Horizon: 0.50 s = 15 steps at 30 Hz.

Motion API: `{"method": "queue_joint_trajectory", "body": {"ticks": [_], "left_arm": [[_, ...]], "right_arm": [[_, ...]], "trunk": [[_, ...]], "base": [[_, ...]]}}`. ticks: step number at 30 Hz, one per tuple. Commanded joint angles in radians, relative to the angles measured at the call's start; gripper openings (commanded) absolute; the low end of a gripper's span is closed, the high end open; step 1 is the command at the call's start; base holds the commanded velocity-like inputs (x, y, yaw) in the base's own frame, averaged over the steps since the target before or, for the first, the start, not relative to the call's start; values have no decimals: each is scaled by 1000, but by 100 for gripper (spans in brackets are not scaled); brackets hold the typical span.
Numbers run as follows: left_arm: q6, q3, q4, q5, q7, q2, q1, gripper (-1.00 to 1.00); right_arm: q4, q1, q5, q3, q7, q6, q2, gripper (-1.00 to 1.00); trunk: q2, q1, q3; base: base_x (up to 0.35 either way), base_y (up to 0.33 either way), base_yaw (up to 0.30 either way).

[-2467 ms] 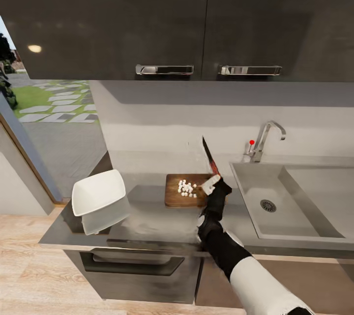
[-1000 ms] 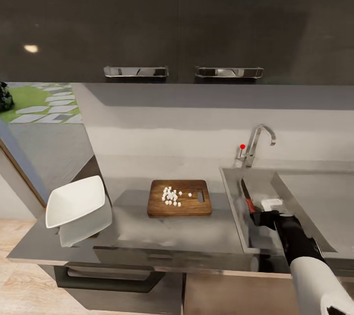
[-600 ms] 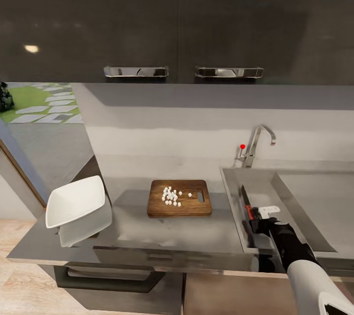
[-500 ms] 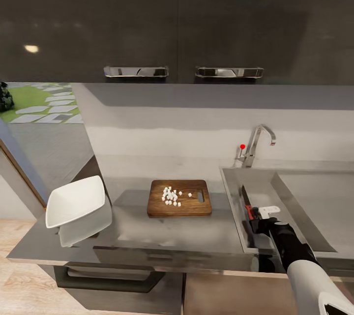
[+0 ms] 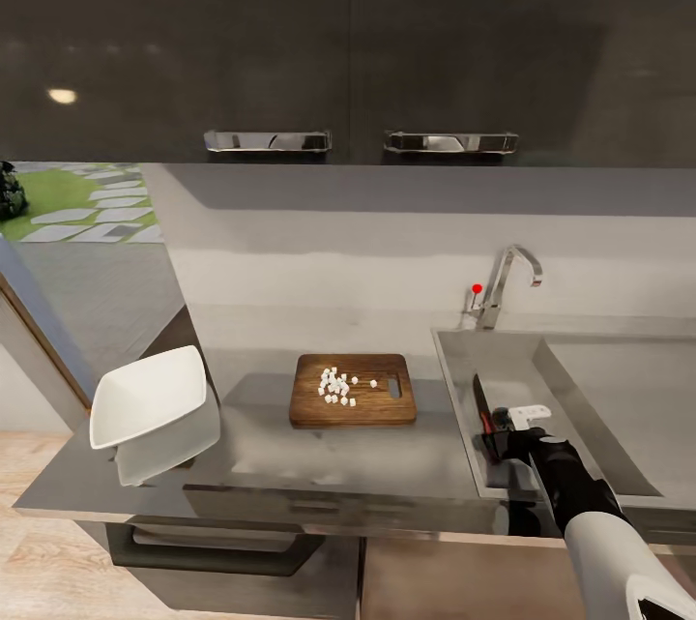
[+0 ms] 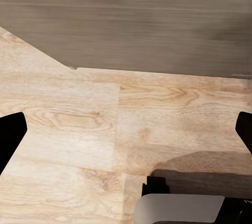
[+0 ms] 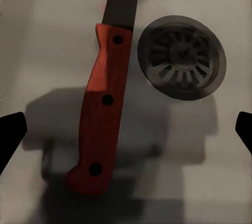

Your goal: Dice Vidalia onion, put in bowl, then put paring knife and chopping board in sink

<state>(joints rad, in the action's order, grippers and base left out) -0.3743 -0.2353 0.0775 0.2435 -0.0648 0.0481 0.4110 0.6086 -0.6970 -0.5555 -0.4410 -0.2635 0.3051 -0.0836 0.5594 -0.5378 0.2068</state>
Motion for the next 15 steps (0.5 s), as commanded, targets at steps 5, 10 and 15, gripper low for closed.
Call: {"method": "queue_joint_trajectory", "body": {"ticks": [5,10,15], "left_arm": [[-6,-9,4,7,-1,-1,2,100],[-6,-9,4,7,-1,-2,2,100],[-6,-9,4,7,-1,-2,2,100]], "right_arm": [[3,-1,-11,-5,-11,3,1,100],[68,-1,-12,-11,-8,13,-2,100],[412,-1,-4,-7,-86,258,0,100]], "trunk": [[2,0,2],[2,0,2],[2,0,2]], "base": [[0,0,0],[0,0,0],[0,0,0]]}}
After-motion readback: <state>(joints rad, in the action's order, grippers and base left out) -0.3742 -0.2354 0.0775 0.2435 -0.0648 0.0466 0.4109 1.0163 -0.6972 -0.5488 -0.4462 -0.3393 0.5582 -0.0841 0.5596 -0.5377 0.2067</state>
